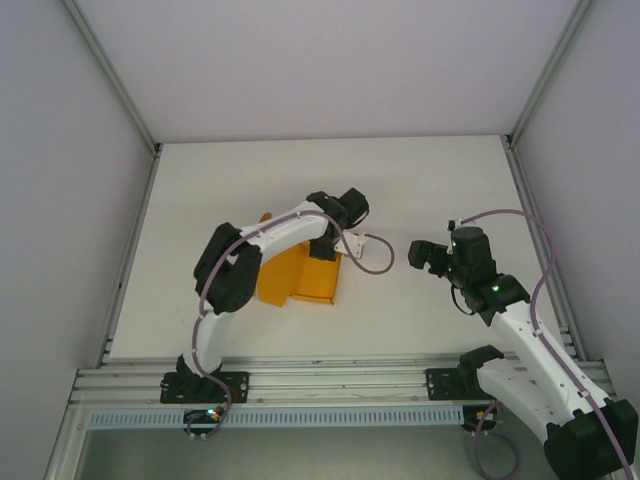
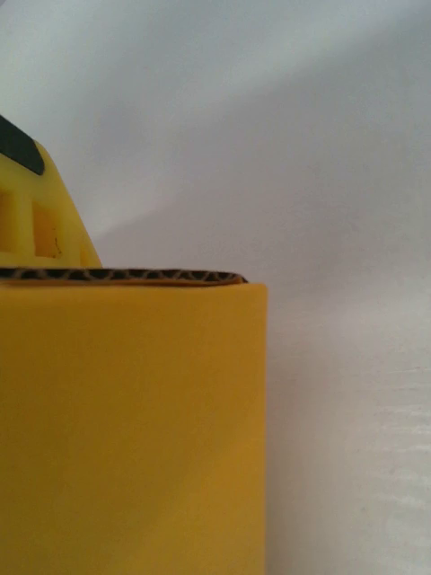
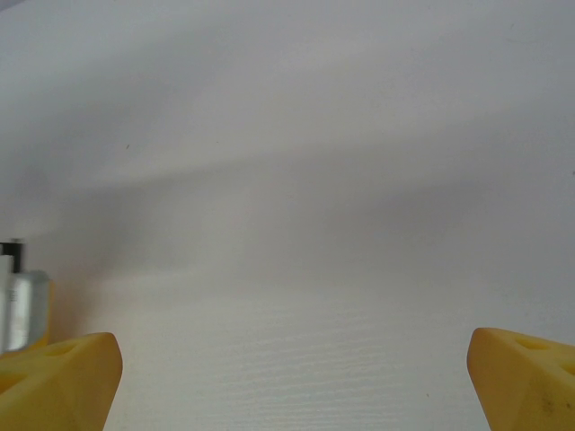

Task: Assemble paper box

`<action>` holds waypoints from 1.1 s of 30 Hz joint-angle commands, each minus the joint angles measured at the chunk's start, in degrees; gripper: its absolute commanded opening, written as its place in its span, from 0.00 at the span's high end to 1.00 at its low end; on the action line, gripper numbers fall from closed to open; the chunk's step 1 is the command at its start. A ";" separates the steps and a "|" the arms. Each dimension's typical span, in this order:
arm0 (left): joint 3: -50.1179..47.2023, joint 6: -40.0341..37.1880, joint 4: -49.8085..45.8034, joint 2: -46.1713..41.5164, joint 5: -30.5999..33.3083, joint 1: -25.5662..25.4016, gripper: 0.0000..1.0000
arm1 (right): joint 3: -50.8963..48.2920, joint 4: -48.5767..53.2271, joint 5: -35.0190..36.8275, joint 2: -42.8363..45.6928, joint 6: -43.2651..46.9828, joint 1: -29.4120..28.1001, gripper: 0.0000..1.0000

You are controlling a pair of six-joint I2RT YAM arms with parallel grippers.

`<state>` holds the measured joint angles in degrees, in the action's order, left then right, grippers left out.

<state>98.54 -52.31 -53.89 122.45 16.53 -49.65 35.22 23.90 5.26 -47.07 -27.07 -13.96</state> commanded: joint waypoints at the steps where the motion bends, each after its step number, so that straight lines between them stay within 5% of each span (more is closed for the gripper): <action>1: 2.28 -3.04 0.13 3.56 4.34 -1.09 0.99 | -0.80 0.34 -2.23 -0.30 -0.62 0.84 0.00; 10: 4.88 -3.12 -1.70 3.17 2.01 -1.02 0.45 | -2.00 -0.44 -4.73 -0.06 0.34 2.51 0.01; 17: 0.64 -2.22 -1.33 -6.66 -3.42 -0.81 0.17 | -0.48 -2.09 -9.60 -1.42 4.86 2.56 0.00; 19: -2.13 -2.47 0.21 -10.51 -6.76 -0.73 0.00 | 0.35 -2.30 -11.00 -2.42 6.23 2.53 0.00; 24: -5.74 2.88 5.29 -16.83 -8.48 1.04 0.00 | 3.74 -6.02 -19.34 -7.95 12.06 2.46 0.00; 28: -11.85 19.49 15.47 -28.77 -17.99 6.83 0.00 | 12.50 -5.26 -27.51 -19.82 24.67 -0.81 0.02; 33: -32.21 46.29 38.12 -49.95 -15.73 11.55 0.00 | 31.11 5.93 -28.06 -40.38 47.01 -8.41 0.05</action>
<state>72.42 -26.11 -29.32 81.21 2.59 -38.98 59.16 22.96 -19.27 -80.27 3.42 -19.35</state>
